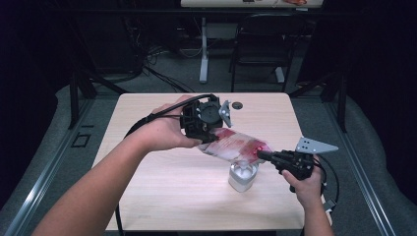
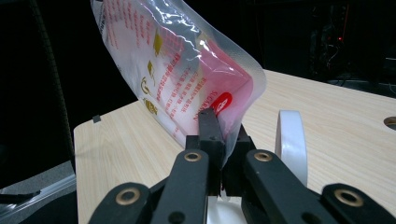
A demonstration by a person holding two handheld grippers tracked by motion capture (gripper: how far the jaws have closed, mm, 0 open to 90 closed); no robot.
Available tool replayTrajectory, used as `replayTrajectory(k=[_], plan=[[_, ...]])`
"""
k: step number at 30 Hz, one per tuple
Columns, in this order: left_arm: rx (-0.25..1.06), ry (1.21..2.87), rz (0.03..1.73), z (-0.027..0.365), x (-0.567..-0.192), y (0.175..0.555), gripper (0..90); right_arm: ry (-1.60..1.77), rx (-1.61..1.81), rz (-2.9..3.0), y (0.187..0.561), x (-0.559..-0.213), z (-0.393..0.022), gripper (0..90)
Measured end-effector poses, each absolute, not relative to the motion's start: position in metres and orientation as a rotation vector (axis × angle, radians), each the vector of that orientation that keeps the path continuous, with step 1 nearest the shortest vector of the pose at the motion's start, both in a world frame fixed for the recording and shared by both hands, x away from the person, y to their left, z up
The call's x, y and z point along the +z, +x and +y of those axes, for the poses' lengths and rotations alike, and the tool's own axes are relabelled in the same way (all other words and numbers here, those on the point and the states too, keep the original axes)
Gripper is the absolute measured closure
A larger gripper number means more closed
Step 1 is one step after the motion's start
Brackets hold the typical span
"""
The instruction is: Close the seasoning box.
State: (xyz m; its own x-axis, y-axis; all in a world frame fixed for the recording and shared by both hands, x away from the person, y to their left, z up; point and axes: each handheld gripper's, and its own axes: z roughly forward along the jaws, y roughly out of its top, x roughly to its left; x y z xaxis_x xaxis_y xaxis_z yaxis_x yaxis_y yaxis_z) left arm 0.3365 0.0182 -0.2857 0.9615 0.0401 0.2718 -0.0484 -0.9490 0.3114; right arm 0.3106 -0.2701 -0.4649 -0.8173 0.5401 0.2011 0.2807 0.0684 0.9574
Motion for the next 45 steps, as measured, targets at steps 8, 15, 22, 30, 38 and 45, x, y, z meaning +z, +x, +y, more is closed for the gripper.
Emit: replayTrajectory(k=[8, 15, 22, 30, 38, 45], plan=[[0.395, 2.795, -0.008, 0.0177, -0.2855, 0.3365, 76.8, 0.836, 1.830, 2.137, 0.3108, -0.4654, -0.2696, 89.4], [0.394, 2.793, -0.006, 0.0172, -0.2849, 0.3361, 76.8, 0.837, 1.835, 2.134, 0.3108, -0.4654, -0.2697, 89.4], [0.393, 2.791, -0.007, 0.0174, -0.2847, 0.3360, 76.8, 0.836, 1.832, 2.135, 0.3107, -0.4654, -0.2694, 89.4], [0.395, 2.789, -0.010, 0.0169, -0.2842, 0.3358, 76.8, 0.836, 1.828, 2.135, 0.3107, -0.4654, -0.2693, 89.3], [0.397, 2.789, -0.016, 0.0160, -0.2829, 0.3354, 76.8, 0.836, 1.833, 2.132, 0.3104, -0.4650, -0.2699, 89.3], [0.396, 2.781, -0.011, 0.0157, -0.2826, 0.3350, 76.8, 0.833, 1.829, 2.125, 0.3104, -0.4643, -0.2707, 89.3]])
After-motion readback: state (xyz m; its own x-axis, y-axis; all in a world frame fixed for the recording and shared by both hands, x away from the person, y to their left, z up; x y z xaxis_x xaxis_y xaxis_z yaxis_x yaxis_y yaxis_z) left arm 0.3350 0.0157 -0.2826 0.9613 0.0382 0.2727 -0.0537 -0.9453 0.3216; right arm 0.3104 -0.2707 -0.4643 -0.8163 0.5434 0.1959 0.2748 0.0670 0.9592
